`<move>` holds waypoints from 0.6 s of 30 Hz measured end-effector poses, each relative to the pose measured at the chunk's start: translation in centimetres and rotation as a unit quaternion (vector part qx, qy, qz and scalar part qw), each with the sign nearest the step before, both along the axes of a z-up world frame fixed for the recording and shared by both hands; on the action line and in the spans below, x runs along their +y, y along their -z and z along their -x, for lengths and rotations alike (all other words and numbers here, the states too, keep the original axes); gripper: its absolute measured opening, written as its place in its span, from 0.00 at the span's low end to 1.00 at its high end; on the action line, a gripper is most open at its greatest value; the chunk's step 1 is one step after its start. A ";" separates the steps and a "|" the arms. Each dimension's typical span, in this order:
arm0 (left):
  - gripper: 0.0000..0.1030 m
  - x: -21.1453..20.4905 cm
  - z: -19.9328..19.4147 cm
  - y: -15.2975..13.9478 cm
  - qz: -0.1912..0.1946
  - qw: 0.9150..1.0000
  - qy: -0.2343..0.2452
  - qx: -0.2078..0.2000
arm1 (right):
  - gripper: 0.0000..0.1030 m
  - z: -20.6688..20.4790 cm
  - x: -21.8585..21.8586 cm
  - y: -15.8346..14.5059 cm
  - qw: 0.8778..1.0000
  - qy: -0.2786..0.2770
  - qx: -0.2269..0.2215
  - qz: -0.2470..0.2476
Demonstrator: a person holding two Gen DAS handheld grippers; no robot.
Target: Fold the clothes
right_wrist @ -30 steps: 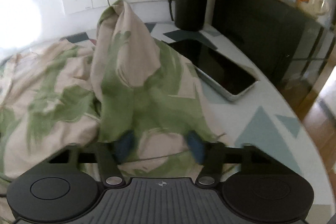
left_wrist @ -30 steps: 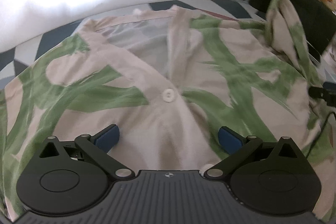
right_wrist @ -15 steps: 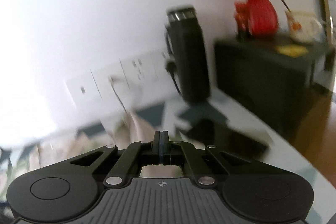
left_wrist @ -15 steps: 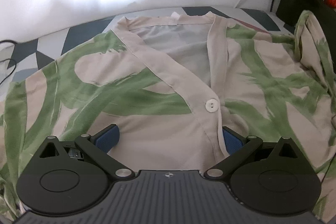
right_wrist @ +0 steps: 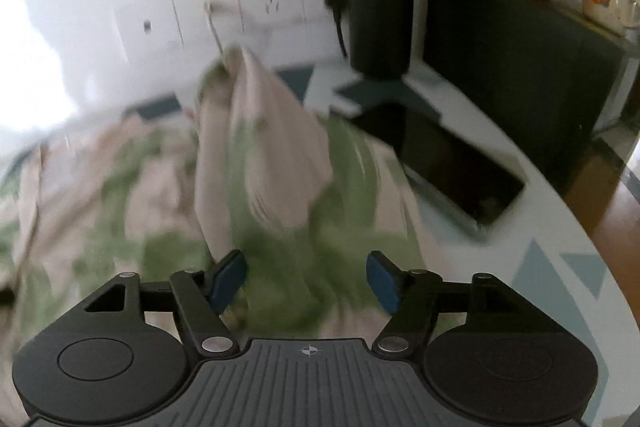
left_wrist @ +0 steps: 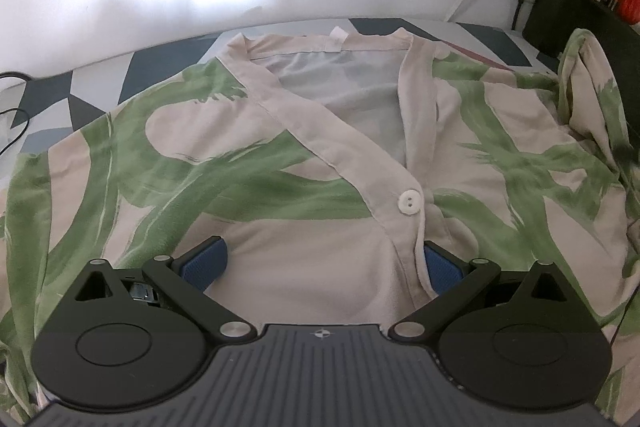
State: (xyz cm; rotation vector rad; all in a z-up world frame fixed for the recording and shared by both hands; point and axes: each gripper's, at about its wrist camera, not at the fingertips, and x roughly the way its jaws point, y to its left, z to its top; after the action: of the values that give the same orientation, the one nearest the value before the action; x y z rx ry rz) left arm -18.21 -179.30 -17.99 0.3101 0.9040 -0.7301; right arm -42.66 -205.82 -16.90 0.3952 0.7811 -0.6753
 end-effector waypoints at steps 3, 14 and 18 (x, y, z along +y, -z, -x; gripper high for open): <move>1.00 -0.2 0.1 0.1 -0.007 1.000 0.003 -0.007 | 0.66 0.5 0.8 0.5 1.000 -0.004 0.020 0.006; 1.00 -0.7 0.4 0.3 -0.018 1.000 -0.006 -0.019 | 0.07 2.9 0.8 0.1 0.999 0.024 0.025 0.013; 1.00 -0.8 0.5 0.3 -0.019 1.000 -0.008 -0.019 | 0.05 3.7 -0.4 -2.2 0.994 0.083 -0.063 0.022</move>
State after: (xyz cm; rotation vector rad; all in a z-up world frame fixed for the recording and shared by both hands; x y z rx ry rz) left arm -18.73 -180.05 -18.34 0.3479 0.8838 -0.6904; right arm -46.40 -206.24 -14.70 0.4620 0.6163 -0.8141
